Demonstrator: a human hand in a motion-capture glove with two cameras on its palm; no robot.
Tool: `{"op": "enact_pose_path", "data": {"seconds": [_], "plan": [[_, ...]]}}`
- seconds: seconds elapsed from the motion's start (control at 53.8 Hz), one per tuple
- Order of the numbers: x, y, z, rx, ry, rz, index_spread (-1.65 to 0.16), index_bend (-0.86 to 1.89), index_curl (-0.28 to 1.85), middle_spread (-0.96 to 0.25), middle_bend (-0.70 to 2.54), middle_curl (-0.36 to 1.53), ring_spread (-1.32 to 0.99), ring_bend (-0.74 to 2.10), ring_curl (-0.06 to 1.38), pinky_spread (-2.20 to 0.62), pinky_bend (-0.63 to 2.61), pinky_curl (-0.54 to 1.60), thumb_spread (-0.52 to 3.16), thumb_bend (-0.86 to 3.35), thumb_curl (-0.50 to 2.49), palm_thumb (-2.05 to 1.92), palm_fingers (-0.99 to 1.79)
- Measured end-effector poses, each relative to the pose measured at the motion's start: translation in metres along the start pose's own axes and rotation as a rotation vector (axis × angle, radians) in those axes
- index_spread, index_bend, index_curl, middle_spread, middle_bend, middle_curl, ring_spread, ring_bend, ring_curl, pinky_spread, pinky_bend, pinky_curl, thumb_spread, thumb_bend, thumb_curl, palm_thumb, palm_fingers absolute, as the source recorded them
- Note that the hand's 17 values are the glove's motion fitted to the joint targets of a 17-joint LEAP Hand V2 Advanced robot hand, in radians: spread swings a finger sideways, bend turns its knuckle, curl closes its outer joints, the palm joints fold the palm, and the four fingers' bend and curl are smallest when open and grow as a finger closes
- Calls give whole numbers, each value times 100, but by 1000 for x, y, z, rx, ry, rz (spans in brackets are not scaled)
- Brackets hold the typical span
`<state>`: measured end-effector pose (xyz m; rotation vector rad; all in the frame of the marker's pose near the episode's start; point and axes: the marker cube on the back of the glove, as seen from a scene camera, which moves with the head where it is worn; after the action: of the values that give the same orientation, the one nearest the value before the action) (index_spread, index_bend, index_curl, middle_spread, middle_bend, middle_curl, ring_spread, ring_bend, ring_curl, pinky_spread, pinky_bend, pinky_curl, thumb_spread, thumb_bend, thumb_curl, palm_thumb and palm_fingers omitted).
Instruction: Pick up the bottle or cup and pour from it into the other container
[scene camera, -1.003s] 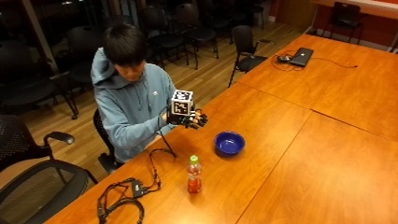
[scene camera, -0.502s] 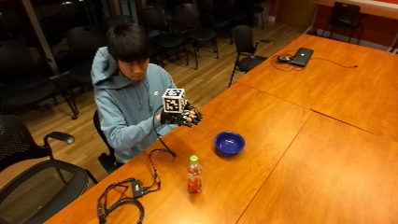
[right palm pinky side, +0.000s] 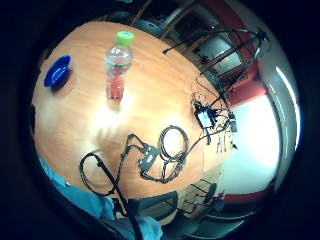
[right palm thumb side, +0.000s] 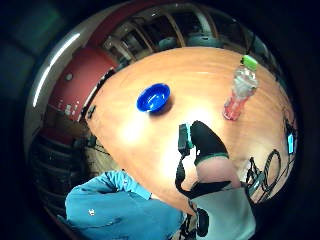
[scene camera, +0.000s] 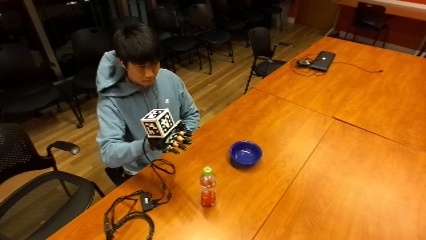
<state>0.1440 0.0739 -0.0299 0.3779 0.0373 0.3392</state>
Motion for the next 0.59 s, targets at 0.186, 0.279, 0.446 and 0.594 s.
{"op": "enact_pose_path", "data": {"seconds": [0.186, 0.279, 0.446, 0.594], "plan": [[34, 15, 7, 86, -128, 93, -31, 10, 15, 7, 26, 31, 15, 48, 29, 23, 76, 29, 106, -3, 42, 64, 0], [48, 20, 17, 141, -172, 121, -30, 10, 15, 8, 27, 31, 15, 49, 29, 23, 77, 29, 104, -3, 42, 62, -1], [59, 32, 41, 221, -280, 151, -30, 11, 15, 9, 24, 31, 15, 49, 29, 23, 81, 30, 102, -3, 40, 59, -4], [79, 28, 54, 261, -385, 149, -30, 11, 14, 10, 22, 31, 15, 49, 29, 23, 82, 30, 100, -3, 40, 59, -4]]}}
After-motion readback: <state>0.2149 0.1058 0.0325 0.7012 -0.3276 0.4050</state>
